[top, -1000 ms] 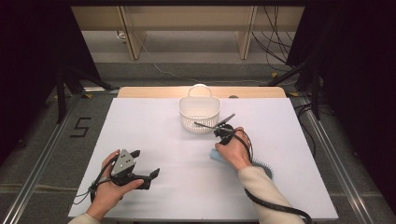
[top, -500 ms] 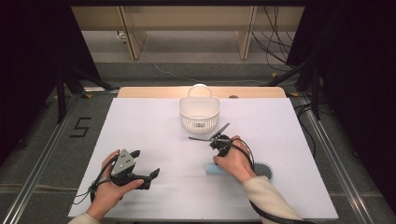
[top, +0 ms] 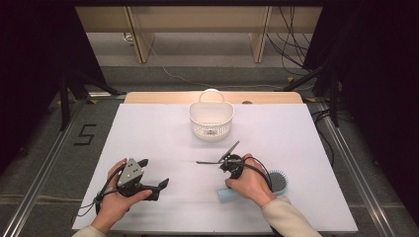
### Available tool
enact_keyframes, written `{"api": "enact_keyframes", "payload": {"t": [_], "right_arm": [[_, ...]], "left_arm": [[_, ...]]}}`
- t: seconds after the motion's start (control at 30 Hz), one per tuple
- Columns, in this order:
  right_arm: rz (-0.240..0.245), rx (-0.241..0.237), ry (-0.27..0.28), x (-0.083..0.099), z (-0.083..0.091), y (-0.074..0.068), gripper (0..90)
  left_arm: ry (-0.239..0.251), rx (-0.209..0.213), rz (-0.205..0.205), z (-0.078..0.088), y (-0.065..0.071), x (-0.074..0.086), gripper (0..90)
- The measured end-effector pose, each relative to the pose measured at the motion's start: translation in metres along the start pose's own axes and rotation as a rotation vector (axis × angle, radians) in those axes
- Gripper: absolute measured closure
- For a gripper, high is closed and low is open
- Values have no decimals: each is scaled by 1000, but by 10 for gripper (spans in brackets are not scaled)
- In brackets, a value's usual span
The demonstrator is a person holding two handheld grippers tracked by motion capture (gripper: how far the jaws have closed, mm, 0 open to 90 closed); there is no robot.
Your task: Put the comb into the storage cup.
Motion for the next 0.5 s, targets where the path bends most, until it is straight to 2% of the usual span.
{"api": "enact_keyframes", "payload": {"t": [0.2,0.3,0.5], "right_arm": [[26,-10,-26,14,1,-8,900],[26,-16,-41,26,3,-12,900],[36,-21,-58,37,5,-15,900]], "left_arm": [[-1,-2,0,0,-1,0,16],[-2,1,-2,0,0,0,16],[-3,1,-3,0,0,0,17]]}}
Point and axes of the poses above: each handheld gripper's, and its own axes: z roughly backward along the jaws, x roughly out of its underside, y roughly to its right, the point moved 8 cm from there along -z, roughly forward along the jaws, and after that the axes turned 11 degrees about -x, right-handed, at the moved point
